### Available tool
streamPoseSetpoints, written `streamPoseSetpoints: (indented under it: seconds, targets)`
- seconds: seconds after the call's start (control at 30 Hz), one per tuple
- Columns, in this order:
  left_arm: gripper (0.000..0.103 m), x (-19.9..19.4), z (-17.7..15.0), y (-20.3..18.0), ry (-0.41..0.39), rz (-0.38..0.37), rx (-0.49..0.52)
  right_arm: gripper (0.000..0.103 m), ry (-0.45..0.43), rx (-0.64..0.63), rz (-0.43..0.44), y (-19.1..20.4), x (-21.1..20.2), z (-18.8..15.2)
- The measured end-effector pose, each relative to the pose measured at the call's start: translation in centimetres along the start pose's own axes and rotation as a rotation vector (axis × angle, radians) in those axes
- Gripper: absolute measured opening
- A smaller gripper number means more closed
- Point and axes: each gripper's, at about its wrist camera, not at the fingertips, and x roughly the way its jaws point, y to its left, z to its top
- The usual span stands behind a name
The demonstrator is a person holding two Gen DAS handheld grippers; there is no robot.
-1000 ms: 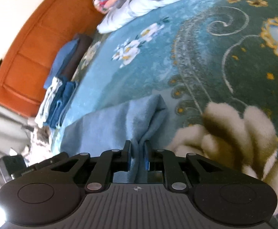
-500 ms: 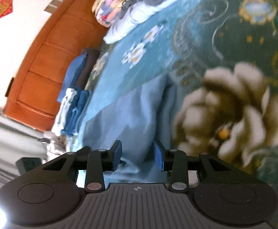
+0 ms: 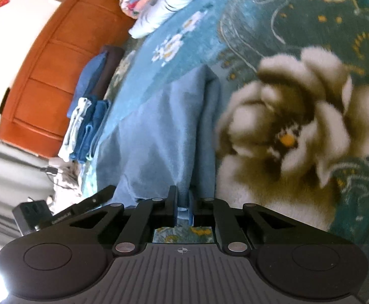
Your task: Fold clothes
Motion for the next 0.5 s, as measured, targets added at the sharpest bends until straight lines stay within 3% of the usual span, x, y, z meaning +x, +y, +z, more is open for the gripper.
streamPoseSetpoints:
  seconds: [0.23,0.3,0.37,0.5]
  targets:
    - [0.007,-0.5,0.7,-0.5,-0.003,-0.002,0.005,0.008,-0.015,-0.038,0.02,1.0,-0.9,0.5]
    - [0.02,-1.3,1.5,-1.0,-0.017,-0.009,0.031,0.008,-0.019,-0.049,0.026,1.3,-1.1,0.7]
    - [0.05,-2.1,2.3,-1.4,-0.045,-0.014,0.045,0.012,-0.062,-0.068,0.043,1.9,-2.1,1.1]
    - [0.072,-2.7,3.9,-1.1,-0.081,0.049,0.055,0.043,-0.133,-0.067,-0.044,1.3,-2.8,1.7]
